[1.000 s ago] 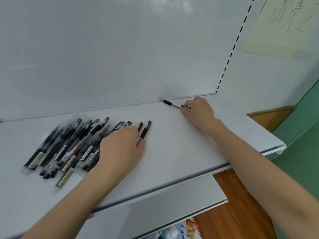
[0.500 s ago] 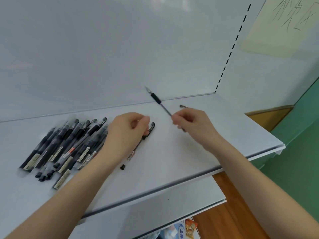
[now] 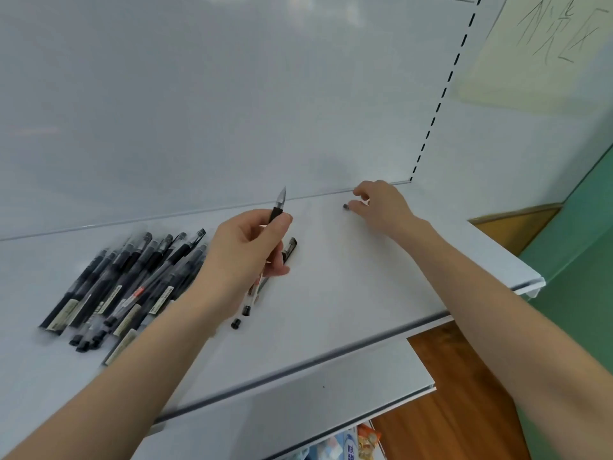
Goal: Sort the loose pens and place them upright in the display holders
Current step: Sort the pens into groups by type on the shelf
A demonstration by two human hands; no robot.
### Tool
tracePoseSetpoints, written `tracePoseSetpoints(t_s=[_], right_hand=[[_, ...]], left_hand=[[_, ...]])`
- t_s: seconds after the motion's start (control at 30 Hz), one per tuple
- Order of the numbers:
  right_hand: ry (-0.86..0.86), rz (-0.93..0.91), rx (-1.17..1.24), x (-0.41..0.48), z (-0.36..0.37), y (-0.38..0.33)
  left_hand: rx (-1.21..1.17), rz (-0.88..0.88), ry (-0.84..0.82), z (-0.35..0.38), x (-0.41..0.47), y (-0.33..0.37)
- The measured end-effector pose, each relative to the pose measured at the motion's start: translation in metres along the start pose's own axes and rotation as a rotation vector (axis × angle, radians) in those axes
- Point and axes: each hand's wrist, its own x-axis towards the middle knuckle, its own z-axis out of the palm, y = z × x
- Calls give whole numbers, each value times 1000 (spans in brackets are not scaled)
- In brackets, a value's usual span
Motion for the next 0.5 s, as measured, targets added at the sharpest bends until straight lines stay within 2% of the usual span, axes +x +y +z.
tracePoseSetpoints(t_s=[0.13,0.23,0.3,0.4,0.5], right_hand=[[-65,-26,-134,10,10,5],[-42,-72,-55,4,7,-4],[-5,-55,254,-6,-1,-21],[-23,-21,931,-31,-22,-55],[-4,-70,1205,-52,-38,-79]], left_hand=[[62,1,2,-8,-6,3],[95,12,-19,-11,-11,3],[100,5,-30,-13,-12,2],[113,6,-63,-13,-13,1],[96,-1,-102,-11,-17,1]])
